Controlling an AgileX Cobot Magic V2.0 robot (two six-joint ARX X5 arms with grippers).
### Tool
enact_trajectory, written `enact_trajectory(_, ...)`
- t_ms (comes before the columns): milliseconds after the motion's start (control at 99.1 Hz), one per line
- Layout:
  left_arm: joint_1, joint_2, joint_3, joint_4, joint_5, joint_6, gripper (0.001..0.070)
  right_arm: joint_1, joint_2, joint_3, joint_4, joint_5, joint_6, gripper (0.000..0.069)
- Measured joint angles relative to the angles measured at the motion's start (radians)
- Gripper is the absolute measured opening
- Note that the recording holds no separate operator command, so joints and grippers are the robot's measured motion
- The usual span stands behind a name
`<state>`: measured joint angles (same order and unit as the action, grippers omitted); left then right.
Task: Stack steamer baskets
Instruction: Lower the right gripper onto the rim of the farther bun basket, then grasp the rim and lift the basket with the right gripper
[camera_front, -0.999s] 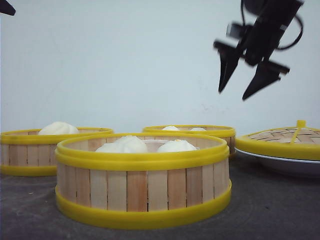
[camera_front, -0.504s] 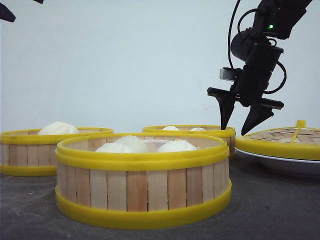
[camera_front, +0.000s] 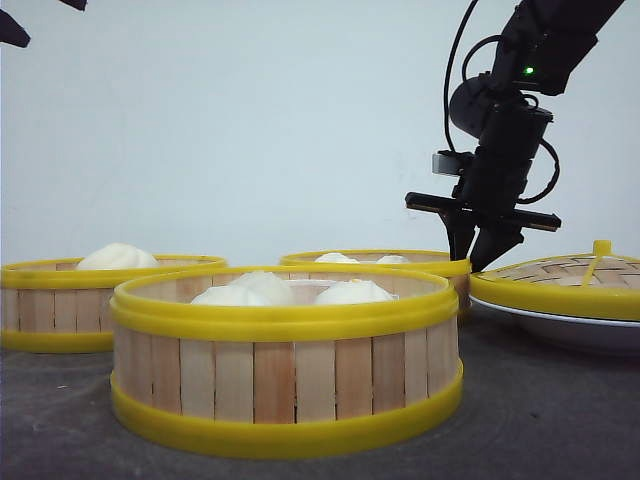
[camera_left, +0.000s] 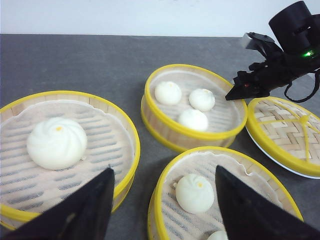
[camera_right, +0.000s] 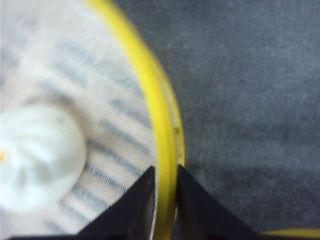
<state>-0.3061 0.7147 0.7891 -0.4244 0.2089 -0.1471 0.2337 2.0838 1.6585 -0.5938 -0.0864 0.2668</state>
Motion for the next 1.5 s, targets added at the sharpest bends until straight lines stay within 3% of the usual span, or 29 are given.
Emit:
enact_trajectory(252,0.000,0.000,0.000,-0.021,0.000,0.000,0.0385,0.008,0.000,0.000,0.057,0.006,0.056,0.0033)
enact_trajectory(565,0.000,-0.005,0.000,-0.046,0.000,0.001,0.0385,0.008,-0.034,0.065,0.026,-0.019,0.087,0.0033)
enact_trajectory(857,0.000,-0.058,0.000,-0.074,0.000,0.006,0.0385,0.018,-0.330,0.090,-0.070,-0.029,-0.025,0.0033)
enact_trajectory(1099,0.000,-0.105,0.000,-0.093,0.000,0.008,0.0385,0.114,-0.545,0.093,-0.224,-0.045,-0.133,0.0033)
enact_trajectory(1382,0.000,-0.145,0.000,-0.118,0.000,0.009,0.0385,0.243,-0.626,0.093,-0.394,-0.046,-0.193,0.0033)
enact_trajectory(1503,0.000,-0.153,0.000,-0.137,0.000,0.009,0.0385,0.285,-0.622,0.076,-0.404,-0.032,-0.210,0.0033)
